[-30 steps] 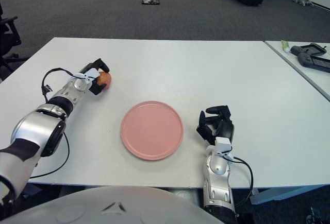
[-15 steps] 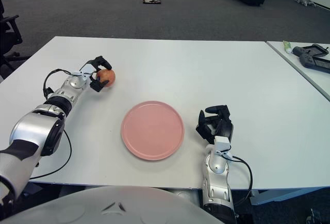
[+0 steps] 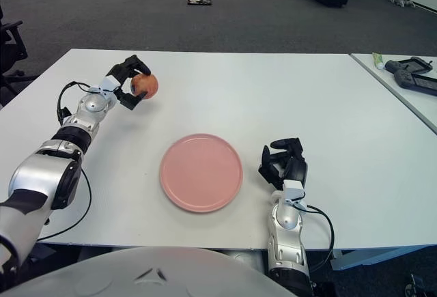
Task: Put the apple into the plate.
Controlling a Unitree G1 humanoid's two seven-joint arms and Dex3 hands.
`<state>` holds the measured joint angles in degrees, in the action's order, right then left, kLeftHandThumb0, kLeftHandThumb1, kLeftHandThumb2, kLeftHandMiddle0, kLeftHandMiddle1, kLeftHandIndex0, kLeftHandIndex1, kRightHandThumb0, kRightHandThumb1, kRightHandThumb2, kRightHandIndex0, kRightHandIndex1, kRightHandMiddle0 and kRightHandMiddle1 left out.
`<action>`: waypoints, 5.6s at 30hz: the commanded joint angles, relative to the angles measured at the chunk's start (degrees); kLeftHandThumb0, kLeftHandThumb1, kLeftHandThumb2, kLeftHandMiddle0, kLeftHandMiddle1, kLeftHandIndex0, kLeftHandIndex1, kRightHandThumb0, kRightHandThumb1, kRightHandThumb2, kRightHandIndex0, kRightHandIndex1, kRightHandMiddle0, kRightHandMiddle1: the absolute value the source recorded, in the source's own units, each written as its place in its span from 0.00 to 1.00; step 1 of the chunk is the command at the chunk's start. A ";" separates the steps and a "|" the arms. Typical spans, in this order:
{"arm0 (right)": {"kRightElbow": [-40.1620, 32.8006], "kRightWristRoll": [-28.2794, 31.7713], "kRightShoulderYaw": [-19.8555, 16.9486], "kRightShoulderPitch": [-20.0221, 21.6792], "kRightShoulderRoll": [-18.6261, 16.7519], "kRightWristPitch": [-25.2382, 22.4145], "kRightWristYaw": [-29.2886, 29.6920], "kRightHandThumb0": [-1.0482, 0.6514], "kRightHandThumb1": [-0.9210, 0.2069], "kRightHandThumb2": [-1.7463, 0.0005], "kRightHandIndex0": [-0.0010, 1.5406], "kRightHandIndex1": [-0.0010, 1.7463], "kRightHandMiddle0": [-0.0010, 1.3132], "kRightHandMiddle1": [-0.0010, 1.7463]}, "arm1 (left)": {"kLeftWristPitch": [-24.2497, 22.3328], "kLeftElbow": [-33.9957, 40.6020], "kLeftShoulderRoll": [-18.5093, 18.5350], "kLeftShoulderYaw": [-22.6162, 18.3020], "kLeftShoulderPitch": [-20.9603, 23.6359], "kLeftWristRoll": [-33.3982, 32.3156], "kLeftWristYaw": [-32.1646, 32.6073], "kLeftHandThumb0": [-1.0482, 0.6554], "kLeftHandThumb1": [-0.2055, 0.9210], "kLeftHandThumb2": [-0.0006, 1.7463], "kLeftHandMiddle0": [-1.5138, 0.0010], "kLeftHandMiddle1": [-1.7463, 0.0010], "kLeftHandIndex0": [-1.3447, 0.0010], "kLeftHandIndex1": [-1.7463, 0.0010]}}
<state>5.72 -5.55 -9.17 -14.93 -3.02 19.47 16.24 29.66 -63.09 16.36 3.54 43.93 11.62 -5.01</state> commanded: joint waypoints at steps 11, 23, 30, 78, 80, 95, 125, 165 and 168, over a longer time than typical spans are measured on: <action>-0.68 0.12 -0.08 1.10 -0.03 -0.70 0.00 0.39 0.24 0.49 0.38 0.89 0.27 1.00 | -1.98 38.34 -0.84 0.91 -18.01 -2.70 -3.65 0.61 0.27 0.89 0.47 0.05 0.59 0.00; -0.35 -0.15 0.19 1.47 0.15 -0.58 -0.16 0.39 0.24 0.49 0.37 0.92 0.27 1.00 | 3.50 48.73 -2.98 8.31 -24.39 -3.64 -10.85 0.61 0.17 0.94 0.40 0.09 0.53 0.00; -0.07 -0.89 0.31 1.61 0.14 -0.68 0.47 0.39 0.24 0.48 0.36 0.92 0.28 1.00 | 11.37 47.34 -3.92 13.30 -25.15 -6.44 -17.91 0.61 0.16 0.94 0.39 0.10 0.52 0.00; -0.96 0.08 0.37 0.97 -0.16 -1.75 0.31 0.39 0.24 0.49 0.38 0.91 0.27 1.00 | 26.45 38.12 0.78 28.47 -20.13 35.95 -0.89 0.61 0.13 0.98 0.41 0.00 0.47 0.06; -0.90 0.12 0.33 1.03 -0.18 -1.74 0.36 0.39 0.24 0.49 0.38 0.91 0.27 1.00 | 26.43 38.12 0.93 28.75 -20.25 36.98 0.91 0.61 0.13 0.98 0.41 0.00 0.47 0.06; -0.37 -0.40 0.46 1.32 -0.21 -0.80 0.80 0.39 0.24 0.49 0.37 0.91 0.27 1.00 | 28.74 35.10 1.36 31.59 -19.86 27.41 -1.84 0.44 0.81 0.50 0.92 0.19 0.95 0.47; -0.74 -1.02 0.80 1.28 -0.02 -1.82 1.18 0.39 0.24 0.48 0.38 0.92 0.28 1.00 | 24.63 36.00 2.10 31.31 -20.29 12.79 -17.63 0.07 1.00 0.36 1.00 0.82 1.00 0.87; 1.12 -0.46 0.95 1.49 1.28 0.16 -1.85 0.39 0.25 0.48 0.42 0.89 0.28 1.00 | 3.08 40.17 -12.68 3.50 -34.13 -33.54 -12.51 0.14 1.00 0.44 0.93 0.51 1.00 0.50; 1.36 -0.41 0.95 1.53 1.41 0.32 -1.98 0.39 0.25 0.48 0.41 0.89 0.28 1.00 | 2.44 39.16 -13.40 0.72 -35.07 -31.96 -10.66 0.16 1.00 0.47 0.89 0.42 1.00 0.28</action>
<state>6.51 -6.21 -8.17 -14.54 -2.02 18.90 14.56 33.89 -23.00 2.98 7.68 10.59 -20.47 -18.00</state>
